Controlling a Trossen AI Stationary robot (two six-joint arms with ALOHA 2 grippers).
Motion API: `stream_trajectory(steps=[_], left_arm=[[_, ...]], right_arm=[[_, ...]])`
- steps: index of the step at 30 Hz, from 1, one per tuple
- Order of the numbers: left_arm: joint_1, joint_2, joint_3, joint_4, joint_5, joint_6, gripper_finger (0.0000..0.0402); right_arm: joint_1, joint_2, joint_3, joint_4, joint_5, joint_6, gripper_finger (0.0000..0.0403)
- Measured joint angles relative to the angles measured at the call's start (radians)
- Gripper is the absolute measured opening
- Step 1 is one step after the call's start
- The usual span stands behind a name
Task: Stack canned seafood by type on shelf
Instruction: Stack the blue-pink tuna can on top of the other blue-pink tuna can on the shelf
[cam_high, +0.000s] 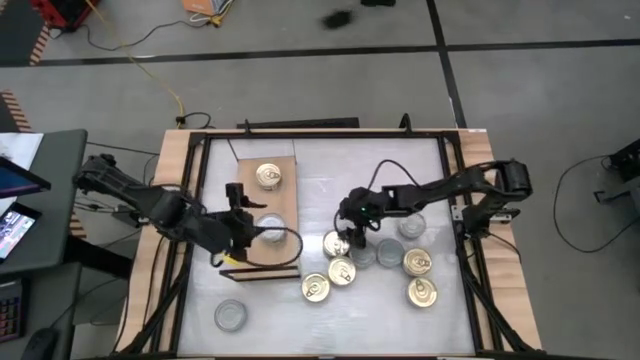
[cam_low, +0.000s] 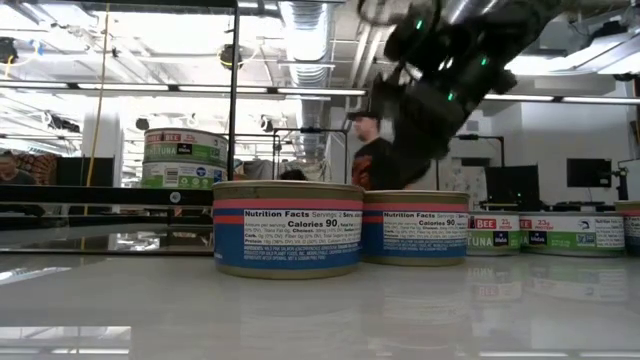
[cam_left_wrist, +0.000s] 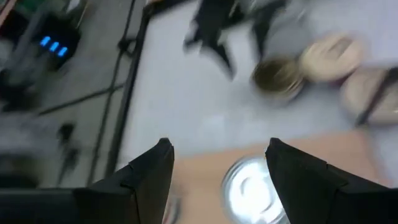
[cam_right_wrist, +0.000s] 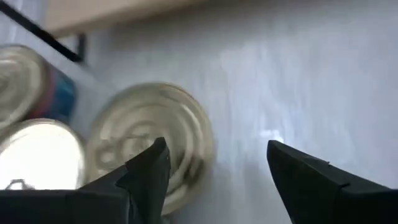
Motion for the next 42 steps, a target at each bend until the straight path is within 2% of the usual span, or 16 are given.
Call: stream_trajectory(steps=[4, 10, 22, 27, 29, 35, 42], left_arm=[[0.000, -0.073, -0.077, 0.131, 0.060, 0.040, 0.0247], [0.000, -0.147, -0.123, 0.150, 0.058, 0.021, 0.0247], [0.000, -0.131, -0.131, 0.150, 0.066, 0.007, 0.0247], [0.000, -0.115, -0.131, 0.145, 0.079, 0.008, 0.0247], [0.000, -0.113, -0.131, 0.138, 0.083, 0.009, 0.0247], [0.000, -0.113, -0.132, 0.139, 0.085, 0.007, 0.0247], [0.000, -0.113, -0.132, 0.125, 0.085, 0.000, 0.0247]], right_arm=[[-0.029, 0.042, 0.000, 0.003, -0.015, 0.005, 0.0290], [-0.071, 0.051, 0.003, -0.035, -0.023, 0.022, 0.0267], [-0.163, 0.049, 0.006, -0.097, -0.021, 0.104, 0.0090], [-0.209, 0.049, 0.006, -0.138, -0.024, 0.127, 0.0041], [-0.232, 0.049, 0.006, -0.146, -0.058, 0.127, 0.0027], [-0.315, 0.056, 0.000, -0.224, -0.181, 0.099, 0.0017], [-0.401, 0.022, -0.003, -0.246, -0.159, 0.083, 0.0049]])
